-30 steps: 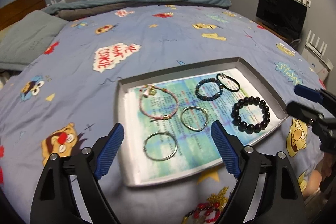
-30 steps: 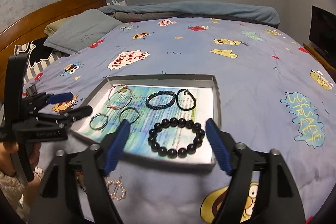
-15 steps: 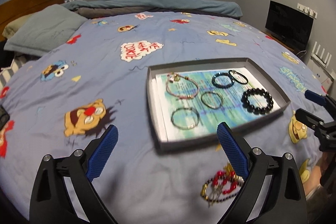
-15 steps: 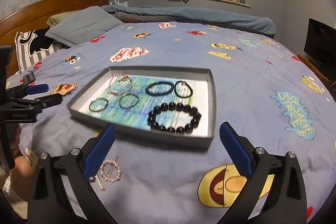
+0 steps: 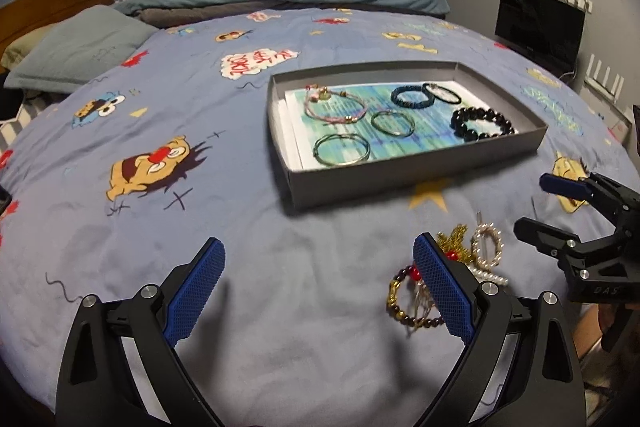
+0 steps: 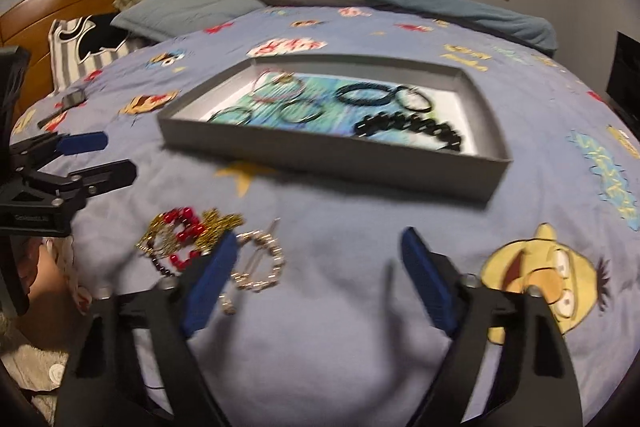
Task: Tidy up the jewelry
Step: 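Move both open tools back from the tray to the jewelry pile, then grasp the red-bead gold-chain piece with the left tool while the right tool grasps the pearl circle clip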
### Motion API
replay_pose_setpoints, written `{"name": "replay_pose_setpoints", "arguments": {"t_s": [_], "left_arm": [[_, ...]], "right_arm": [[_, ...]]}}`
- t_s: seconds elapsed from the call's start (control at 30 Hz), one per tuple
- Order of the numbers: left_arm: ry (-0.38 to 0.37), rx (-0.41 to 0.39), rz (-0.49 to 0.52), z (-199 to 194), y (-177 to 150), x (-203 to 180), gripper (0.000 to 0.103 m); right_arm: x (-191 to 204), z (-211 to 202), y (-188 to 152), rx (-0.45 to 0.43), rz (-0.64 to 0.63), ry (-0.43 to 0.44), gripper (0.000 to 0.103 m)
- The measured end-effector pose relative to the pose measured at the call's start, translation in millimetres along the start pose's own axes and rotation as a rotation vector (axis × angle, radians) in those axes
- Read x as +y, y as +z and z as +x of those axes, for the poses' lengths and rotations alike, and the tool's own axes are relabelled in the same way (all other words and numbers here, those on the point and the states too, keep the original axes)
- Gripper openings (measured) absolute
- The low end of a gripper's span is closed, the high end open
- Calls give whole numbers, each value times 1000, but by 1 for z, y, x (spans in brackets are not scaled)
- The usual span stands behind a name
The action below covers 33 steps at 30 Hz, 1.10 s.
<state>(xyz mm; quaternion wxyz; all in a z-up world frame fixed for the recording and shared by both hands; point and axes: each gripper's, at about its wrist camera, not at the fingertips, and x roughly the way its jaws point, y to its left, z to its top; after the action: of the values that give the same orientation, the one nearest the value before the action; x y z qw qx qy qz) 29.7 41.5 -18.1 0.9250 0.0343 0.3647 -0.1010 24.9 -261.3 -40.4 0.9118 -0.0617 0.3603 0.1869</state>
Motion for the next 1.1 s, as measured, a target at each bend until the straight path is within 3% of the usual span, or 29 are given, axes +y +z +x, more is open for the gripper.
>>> {"name": "replay_pose_setpoints", "arguments": {"t_s": [0.07,0.1,0.4,0.8,0.87,1.03,1.1], "left_arm": [[2,5,-5,3,-2,1,95],[0,8,-9,3,-3,1,95],[-15,20,-6,7,-6,-1,95],[-24,27,4,8,-9,-6,95],[-28,28,8,8,-10,-8,95],[-65,28,41,6,-15,-13,92],[-104,14,59,1,-17,-17,87]], "right_arm": [[3,5,-2,22,6,30,61],[6,8,-3,36,5,43,60],[21,19,-5,82,-1,97,52],[29,33,-6,112,-27,72,50],[30,35,-5,109,-34,71,41],[23,26,-6,84,-10,88,41],[19,21,-6,67,-3,84,41]]}}
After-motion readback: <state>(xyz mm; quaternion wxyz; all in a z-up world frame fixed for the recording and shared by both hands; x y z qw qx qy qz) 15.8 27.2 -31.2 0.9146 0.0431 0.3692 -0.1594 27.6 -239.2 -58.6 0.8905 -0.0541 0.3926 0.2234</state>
